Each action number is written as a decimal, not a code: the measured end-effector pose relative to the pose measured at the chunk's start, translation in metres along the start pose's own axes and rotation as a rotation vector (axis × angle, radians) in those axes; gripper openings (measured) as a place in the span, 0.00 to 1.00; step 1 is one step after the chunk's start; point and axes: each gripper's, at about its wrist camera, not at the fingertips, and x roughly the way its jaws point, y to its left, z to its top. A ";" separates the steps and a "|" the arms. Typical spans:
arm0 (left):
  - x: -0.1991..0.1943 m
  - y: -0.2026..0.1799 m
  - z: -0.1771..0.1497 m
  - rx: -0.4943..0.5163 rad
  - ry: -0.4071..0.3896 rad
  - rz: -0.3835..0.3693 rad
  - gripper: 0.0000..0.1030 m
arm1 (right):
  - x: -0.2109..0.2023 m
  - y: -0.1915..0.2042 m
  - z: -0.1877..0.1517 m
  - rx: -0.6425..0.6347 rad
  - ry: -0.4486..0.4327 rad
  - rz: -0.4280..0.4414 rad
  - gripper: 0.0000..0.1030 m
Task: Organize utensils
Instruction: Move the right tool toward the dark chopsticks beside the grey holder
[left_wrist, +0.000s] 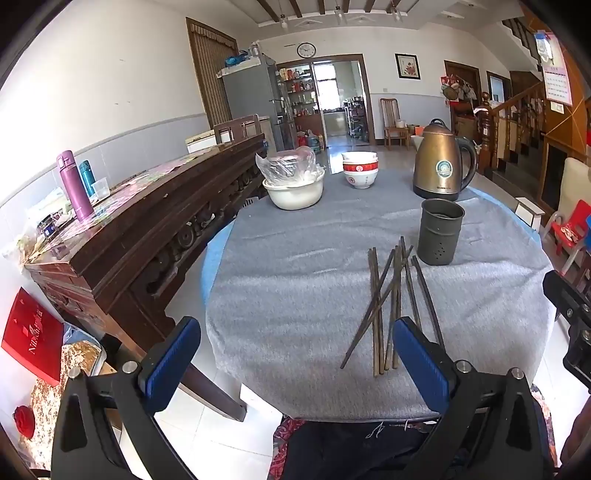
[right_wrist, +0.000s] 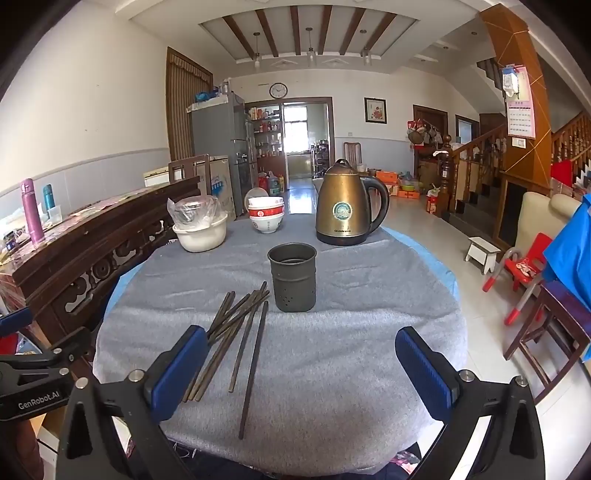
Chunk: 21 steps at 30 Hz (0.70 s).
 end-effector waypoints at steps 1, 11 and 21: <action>0.000 0.000 -0.001 0.000 0.002 -0.004 1.00 | 0.000 0.000 0.000 -0.001 0.002 0.001 1.00; 0.007 0.001 -0.002 -0.006 0.043 -0.025 1.00 | 0.003 0.005 -0.004 -0.024 0.022 -0.010 1.00; 0.012 -0.004 -0.005 0.009 0.086 -0.041 1.00 | 0.008 0.002 -0.006 -0.012 0.041 -0.021 1.00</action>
